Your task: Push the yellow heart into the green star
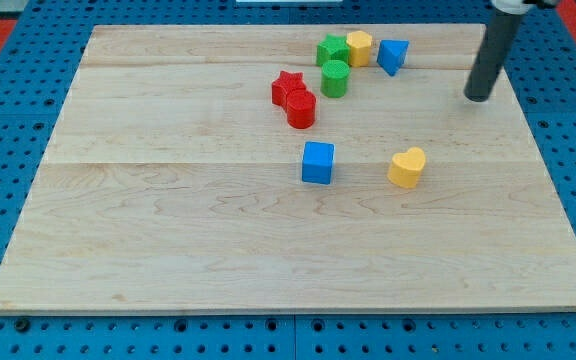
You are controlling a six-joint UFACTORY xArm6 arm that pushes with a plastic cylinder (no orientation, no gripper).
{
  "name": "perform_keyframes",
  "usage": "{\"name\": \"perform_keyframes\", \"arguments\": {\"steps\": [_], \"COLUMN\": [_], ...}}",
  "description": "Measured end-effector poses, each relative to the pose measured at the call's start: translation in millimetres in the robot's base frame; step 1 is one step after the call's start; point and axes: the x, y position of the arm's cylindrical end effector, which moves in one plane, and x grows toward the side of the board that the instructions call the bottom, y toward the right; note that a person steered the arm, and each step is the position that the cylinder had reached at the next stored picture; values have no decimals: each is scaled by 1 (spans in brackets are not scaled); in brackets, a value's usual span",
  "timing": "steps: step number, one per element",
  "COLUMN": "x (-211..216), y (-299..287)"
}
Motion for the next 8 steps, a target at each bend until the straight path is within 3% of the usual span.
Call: {"name": "perform_keyframes", "arguments": {"steps": [1,3,4,6,7,8], "x": [16,138,114,54,93,83], "y": [30,-84,-137,-145,-135,-191]}}
